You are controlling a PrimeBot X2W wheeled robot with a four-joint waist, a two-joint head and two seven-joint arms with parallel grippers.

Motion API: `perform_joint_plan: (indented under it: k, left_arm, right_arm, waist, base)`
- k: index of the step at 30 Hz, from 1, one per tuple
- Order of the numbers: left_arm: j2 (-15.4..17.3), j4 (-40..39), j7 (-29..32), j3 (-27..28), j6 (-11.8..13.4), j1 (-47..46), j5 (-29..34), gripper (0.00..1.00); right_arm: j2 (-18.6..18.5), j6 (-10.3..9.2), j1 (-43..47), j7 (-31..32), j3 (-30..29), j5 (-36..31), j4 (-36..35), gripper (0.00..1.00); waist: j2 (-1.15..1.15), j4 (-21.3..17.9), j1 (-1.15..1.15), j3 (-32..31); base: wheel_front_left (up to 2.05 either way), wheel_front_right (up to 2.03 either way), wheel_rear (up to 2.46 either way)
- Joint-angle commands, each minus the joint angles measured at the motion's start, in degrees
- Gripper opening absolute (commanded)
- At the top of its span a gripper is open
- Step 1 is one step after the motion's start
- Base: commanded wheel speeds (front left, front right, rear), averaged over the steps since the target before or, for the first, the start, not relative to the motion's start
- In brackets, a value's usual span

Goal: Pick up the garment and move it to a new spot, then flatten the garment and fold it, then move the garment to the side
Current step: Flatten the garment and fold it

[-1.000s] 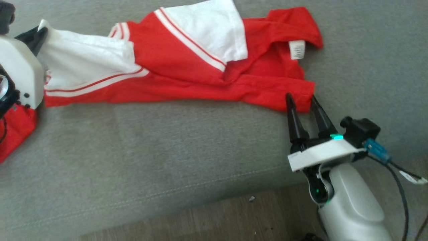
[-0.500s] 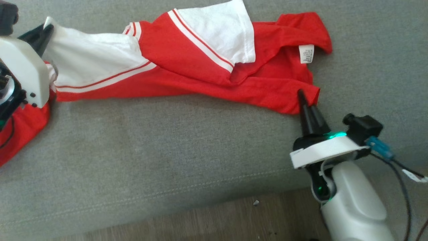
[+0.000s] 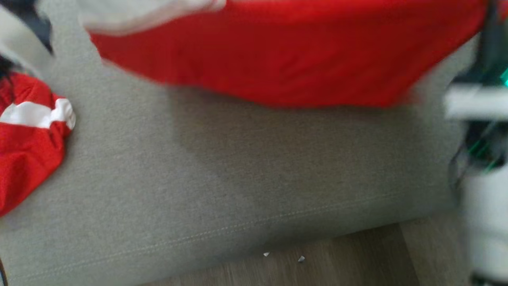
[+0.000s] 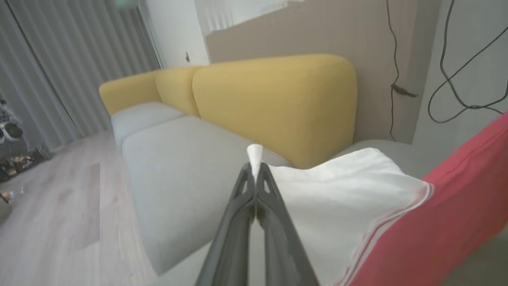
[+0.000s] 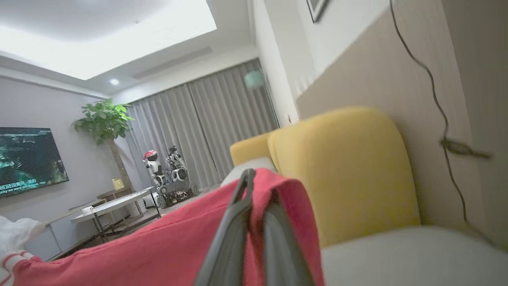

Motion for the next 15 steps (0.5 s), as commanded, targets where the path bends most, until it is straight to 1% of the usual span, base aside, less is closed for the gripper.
perform_joint_plan:
  k: [1, 3, 5, 7, 9, 10, 13, 15]
  left_arm:
    - [2.77, -1.98, 0.79, 3.18, -0.15, -6.41, -0.33, 0.00]
    - [2.81, -1.79, 1.56, 2.61, -0.23, -10.96, -0.38, 0.00]
    - [2.56, -0.41, 2.57, 1.52, -0.28, -15.69, -0.13, 0.00]
    - [2.27, 1.80, 3.29, -0.17, -0.31, -20.71, 1.06, 0.00]
    - [1.44, 4.82, 2.62, -2.23, -0.33, -26.25, 3.20, 0.00]
    - [0.88, 6.74, 1.60, -3.24, -0.34, -29.19, 4.83, 0.00]
    - [-2.19, 14.34, -3.25, -4.94, -0.30, -37.25, 9.55, 0.00]
    - [-4.04, 18.94, -8.20, -5.71, 0.20, -42.71, 13.44, 0.00]
  right_arm:
    - [-1.95, 0.36, -6.35, 2.66, 0.35, -0.26, -3.11, 0.00]
    - [-3.96, 0.36, -12.48, 7.22, -0.17, -0.79, -3.00, 0.00]
    - [-5.03, 0.36, -19.10, 11.23, 0.36, -0.61, -1.05, 0.00]
    - [-5.57, 0.36, -26.14, 13.49, 1.50, -0.23, 2.53, 0.00]
    - [-5.91, 0.36, -32.98, 14.91, 2.30, -0.45, 7.82, 0.00]
    - [-5.99, 0.36, -36.38, 15.19, 2.53, -0.78, 10.62, 0.00]
    - [-6.19, 0.36, -45.80, 14.44, 3.35, -2.58, 19.23, 0.00]
    - [-5.93, 0.36, -51.65, 12.52, 3.54, -3.56, 24.21, 0.00]
  waist:
    - [-0.01, -0.20, 0.00, 0.08]
    - [-0.01, -0.14, 0.00, 0.63]
    - [-0.01, 0.01, 0.00, 1.57]
    - [-0.01, 0.31, 0.00, 3.11]
    - [-0.01, 1.18, 0.00, 5.45]
    - [-0.01, 1.79, 0.00, 6.86]
    - [-0.01, 3.63, 0.00, 10.75]
    - [-0.01, 4.60, 0.00, 13.50]
  base:
    - [0.00, 0.00, 0.00]
    - [0.00, 0.00, 0.00]
    - [0.00, 0.00, 0.00]
    - [0.00, 0.00, 0.00]
    - [0.00, 0.00, 0.00]
    - [0.00, 0.00, 0.00]
    - [0.00, 0.00, 0.00]
    - [0.00, 0.00, 0.00]
